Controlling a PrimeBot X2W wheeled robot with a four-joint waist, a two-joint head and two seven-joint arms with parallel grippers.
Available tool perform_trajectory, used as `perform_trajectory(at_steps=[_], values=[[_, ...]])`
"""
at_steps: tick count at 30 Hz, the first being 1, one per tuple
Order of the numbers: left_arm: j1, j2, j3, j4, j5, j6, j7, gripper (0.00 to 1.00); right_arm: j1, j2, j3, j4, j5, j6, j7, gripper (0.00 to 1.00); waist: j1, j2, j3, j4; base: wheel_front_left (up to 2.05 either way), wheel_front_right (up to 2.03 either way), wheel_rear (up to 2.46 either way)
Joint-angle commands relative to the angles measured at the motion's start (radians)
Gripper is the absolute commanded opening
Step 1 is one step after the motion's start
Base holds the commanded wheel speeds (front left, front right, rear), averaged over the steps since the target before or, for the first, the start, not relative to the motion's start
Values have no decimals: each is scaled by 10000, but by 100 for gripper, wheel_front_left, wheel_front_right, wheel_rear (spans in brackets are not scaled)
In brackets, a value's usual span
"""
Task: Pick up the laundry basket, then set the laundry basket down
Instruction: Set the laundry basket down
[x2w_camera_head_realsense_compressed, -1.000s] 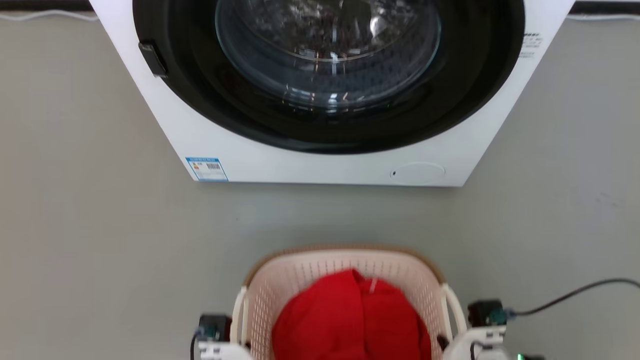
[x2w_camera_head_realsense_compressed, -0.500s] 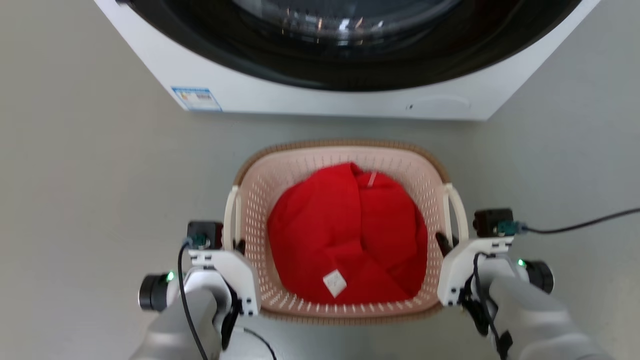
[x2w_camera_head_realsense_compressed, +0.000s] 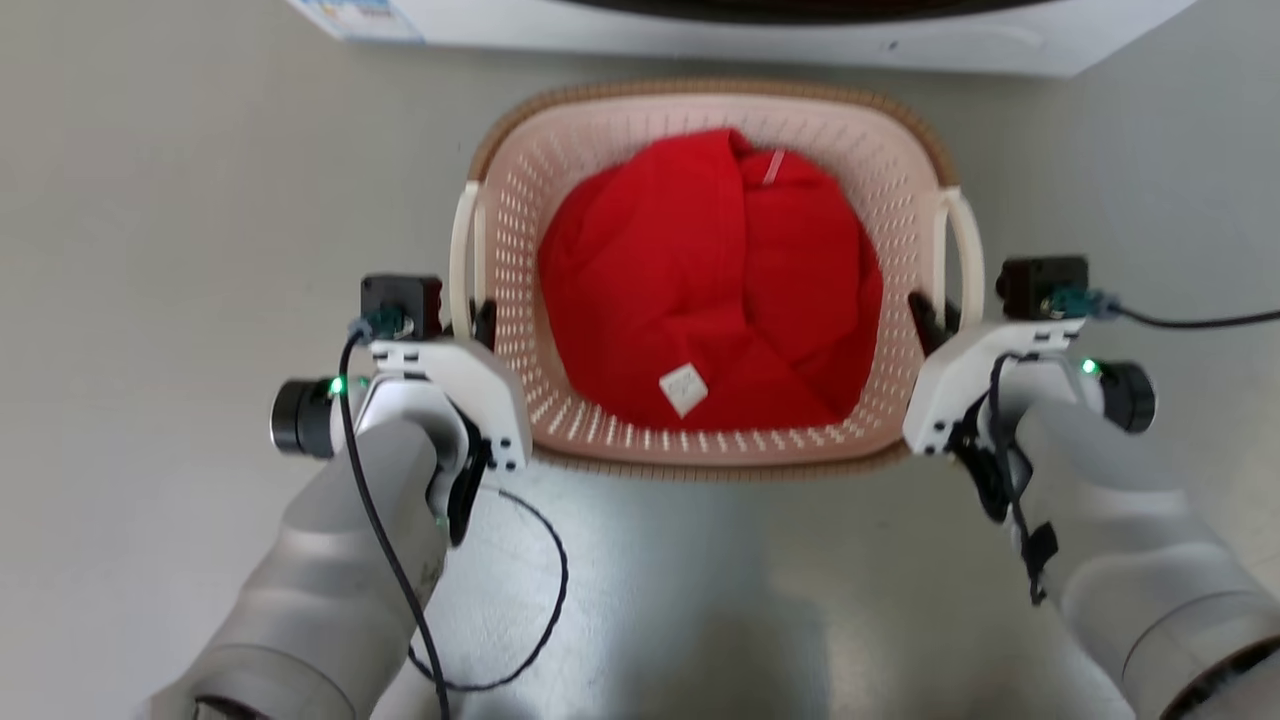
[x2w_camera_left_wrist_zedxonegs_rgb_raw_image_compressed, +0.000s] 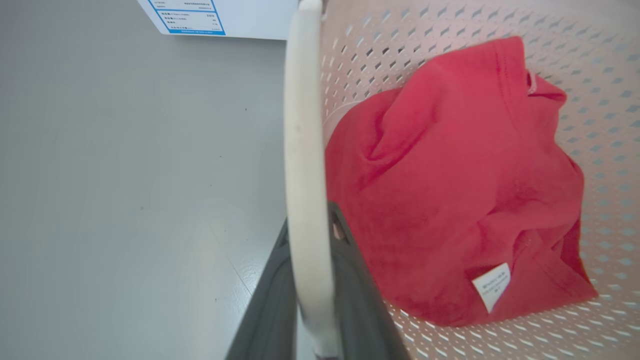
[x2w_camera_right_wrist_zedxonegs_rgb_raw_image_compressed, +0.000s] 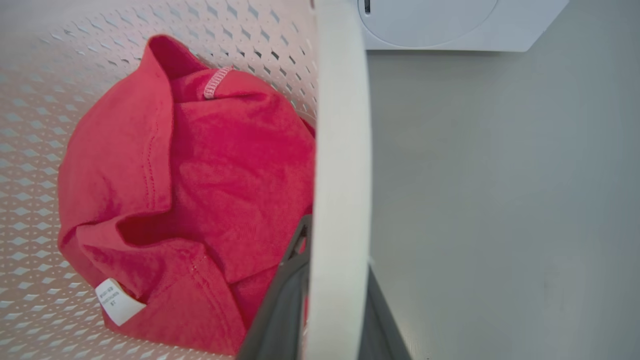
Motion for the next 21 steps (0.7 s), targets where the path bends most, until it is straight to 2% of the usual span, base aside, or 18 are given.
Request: perform_trajectory(at_steps=[1,7,8,21], values=[[-291,249,250,-201,240,54,-138,0,32,135,-118,-139,-415,154,-152,0,0,0,597,202,0,0,0],[-732,202,597,-366,606,63,-138,0,-394,101,-1252,-139,-1616,154,-154,0,0,0,1281,352,0,0,0],[-883,171,747,-416,737,68,-138,0,-527,103,-1711,-139,-2120,154,-146,0,0,0,1514,402,0,0,0],[-1321,27,1527,-581,1474,-34,-139,0,-828,308,-4342,-138,-5043,154,-21,0,0,0,2246,583,0,0,0]])
